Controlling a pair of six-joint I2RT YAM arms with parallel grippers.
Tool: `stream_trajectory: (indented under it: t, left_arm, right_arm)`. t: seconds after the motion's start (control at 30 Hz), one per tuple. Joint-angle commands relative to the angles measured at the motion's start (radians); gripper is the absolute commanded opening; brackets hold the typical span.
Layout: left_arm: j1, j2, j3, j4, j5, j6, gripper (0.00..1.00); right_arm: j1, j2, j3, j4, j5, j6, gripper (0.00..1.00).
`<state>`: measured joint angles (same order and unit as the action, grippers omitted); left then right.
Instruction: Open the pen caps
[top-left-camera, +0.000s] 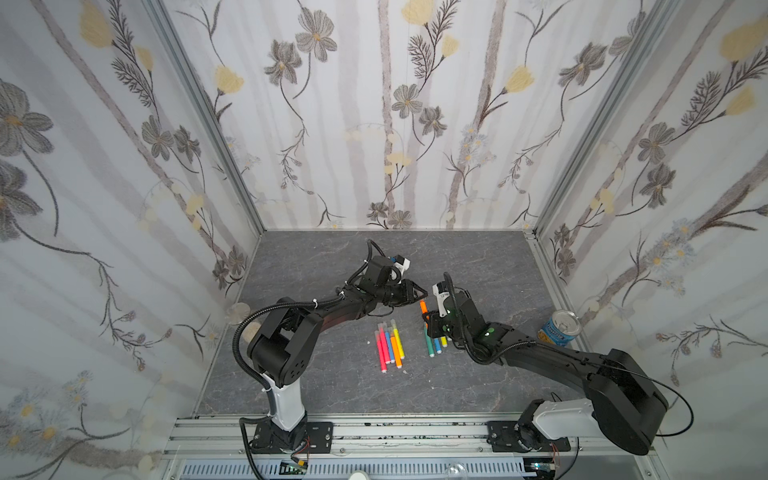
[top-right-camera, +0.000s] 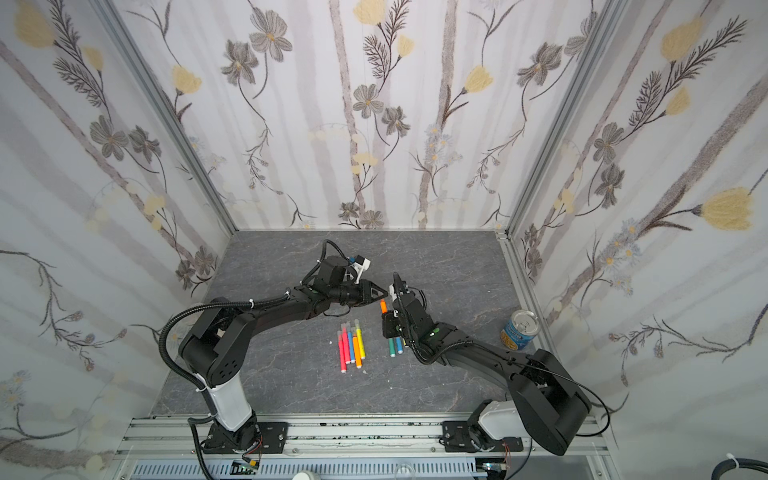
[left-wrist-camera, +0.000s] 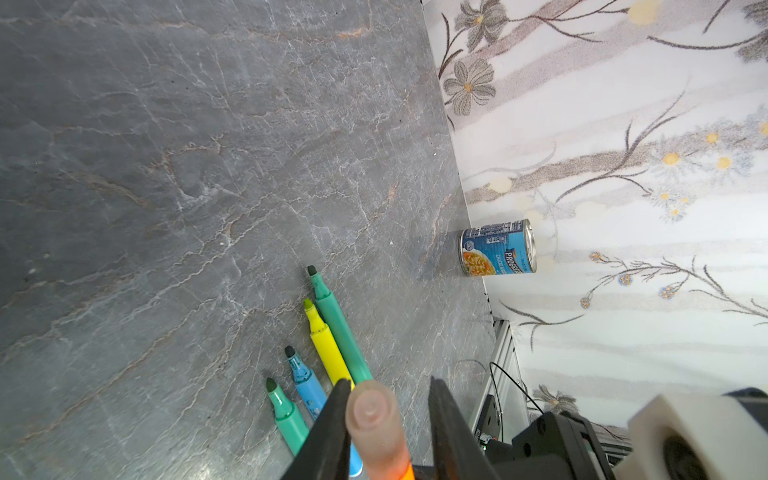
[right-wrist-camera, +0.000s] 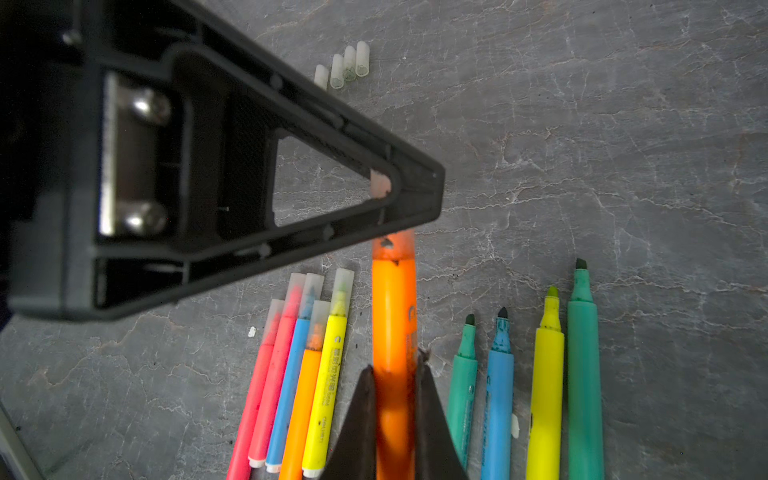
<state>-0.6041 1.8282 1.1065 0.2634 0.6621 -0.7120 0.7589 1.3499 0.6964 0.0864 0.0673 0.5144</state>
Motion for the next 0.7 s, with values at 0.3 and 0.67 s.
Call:
stream_trajectory:
  t: [0.3, 0.67]
  left_arm:
    - [0.0, 0.009, -0.002, 0.075, 0.033, -0.024, 0.16]
    - [0.0, 0.01, -0.002, 0.086, 0.038, -0.029, 0.0]
  right_arm:
    - [-0.001, 0.009, 0.004, 0.041, 0.034, -0.017, 0.0]
    - [-0.001, 0.01, 0.005, 0.039, 0.036, -0.016, 0.22]
